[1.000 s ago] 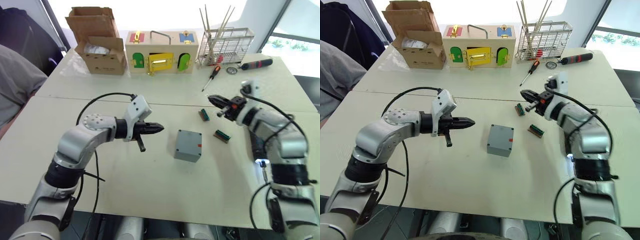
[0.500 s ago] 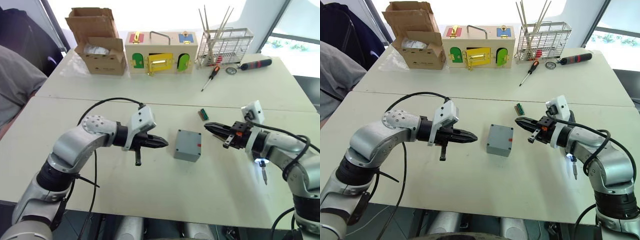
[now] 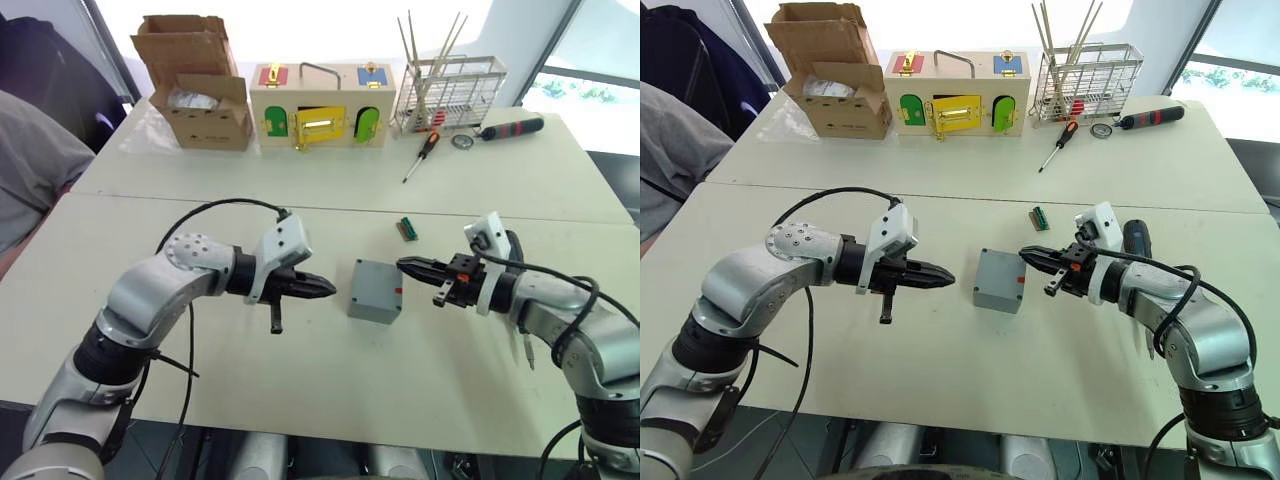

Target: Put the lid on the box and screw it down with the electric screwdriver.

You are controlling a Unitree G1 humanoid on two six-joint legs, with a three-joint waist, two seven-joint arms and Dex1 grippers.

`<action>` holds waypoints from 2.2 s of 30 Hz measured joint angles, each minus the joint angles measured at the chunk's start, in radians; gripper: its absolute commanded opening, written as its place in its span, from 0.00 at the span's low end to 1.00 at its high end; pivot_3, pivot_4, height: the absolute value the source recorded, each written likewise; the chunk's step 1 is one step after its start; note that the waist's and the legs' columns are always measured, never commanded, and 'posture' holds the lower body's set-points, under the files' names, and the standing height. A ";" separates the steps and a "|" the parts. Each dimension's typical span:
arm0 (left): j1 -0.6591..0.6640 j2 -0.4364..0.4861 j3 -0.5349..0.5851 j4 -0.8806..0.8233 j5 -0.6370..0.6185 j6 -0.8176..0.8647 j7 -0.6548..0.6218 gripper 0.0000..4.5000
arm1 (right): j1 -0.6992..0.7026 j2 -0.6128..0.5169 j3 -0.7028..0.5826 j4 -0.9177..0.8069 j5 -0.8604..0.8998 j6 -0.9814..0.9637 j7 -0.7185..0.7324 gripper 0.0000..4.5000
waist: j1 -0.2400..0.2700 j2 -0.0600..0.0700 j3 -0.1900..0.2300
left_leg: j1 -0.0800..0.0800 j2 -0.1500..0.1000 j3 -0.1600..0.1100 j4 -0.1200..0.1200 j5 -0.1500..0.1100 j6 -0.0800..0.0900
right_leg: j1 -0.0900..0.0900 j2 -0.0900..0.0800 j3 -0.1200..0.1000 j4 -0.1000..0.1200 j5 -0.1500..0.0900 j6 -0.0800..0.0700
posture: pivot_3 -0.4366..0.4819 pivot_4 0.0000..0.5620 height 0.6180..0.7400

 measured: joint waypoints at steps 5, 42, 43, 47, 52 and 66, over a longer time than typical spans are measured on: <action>0.010 0.000 0.000 -0.003 0.000 0.000 0.009 0.00 | -0.004 0.000 0.012 0.006 -0.008 -0.013 -0.009 0.01 | 0.000 0.000 0.000 | 0.000 0.000 0.000 0.000 0.000 0.000 | 0.000 0.000 0.000 0.000 0.000 0.000 | 0.48 0.27 1.00; -0.032 -0.069 -0.007 0.025 0.001 -0.042 0.031 0.00 | -0.273 -0.129 -0.191 0.173 0.107 0.213 -0.078 0.99 | 0.005 0.001 0.000 | -0.001 -0.001 0.000 0.001 0.000 0.000 | 0.000 -0.002 0.000 0.000 0.000 0.000 | 0.48 0.27 1.00; -0.046 -0.076 -0.020 0.023 0.001 -0.053 0.025 0.00 | -0.314 -0.223 -0.214 0.217 0.118 0.277 -0.075 0.99 | 0.015 0.001 0.001 | -0.001 -0.002 0.000 0.001 0.000 0.000 | 0.000 -0.002 0.000 0.000 0.000 0.000 | 0.48 0.27 1.00; -0.053 -0.095 -0.028 0.015 -0.001 -0.060 0.022 0.00 | -0.340 -0.450 -0.176 0.320 0.099 0.416 -0.019 0.99 | 0.020 0.000 0.000 | -0.001 -0.001 0.001 0.000 -0.002 0.003 | 0.001 -0.002 0.000 -0.002 0.000 0.000 | 0.48 0.27 1.00; -0.054 -0.128 -0.048 -0.029 -0.008 -0.058 0.033 0.00 | -0.364 -0.573 0.074 0.431 0.074 0.582 0.070 0.99 | 0.011 0.001 0.000 | 0.000 -0.001 0.004 0.002 -0.004 0.008 | 0.000 -0.004 0.001 -0.003 0.000 0.000 | 0.48 0.27 1.00; 0.027 -0.230 -0.078 -0.094 -0.003 -0.045 0.180 0.00 | -0.616 -0.543 0.450 0.740 -0.059 0.752 0.153 0.99 | 0.001 0.002 0.000 | -0.001 -0.001 0.004 0.002 -0.004 0.007 | 0.000 -0.004 0.000 -0.003 0.000 0.000 | 0.48 0.27 1.00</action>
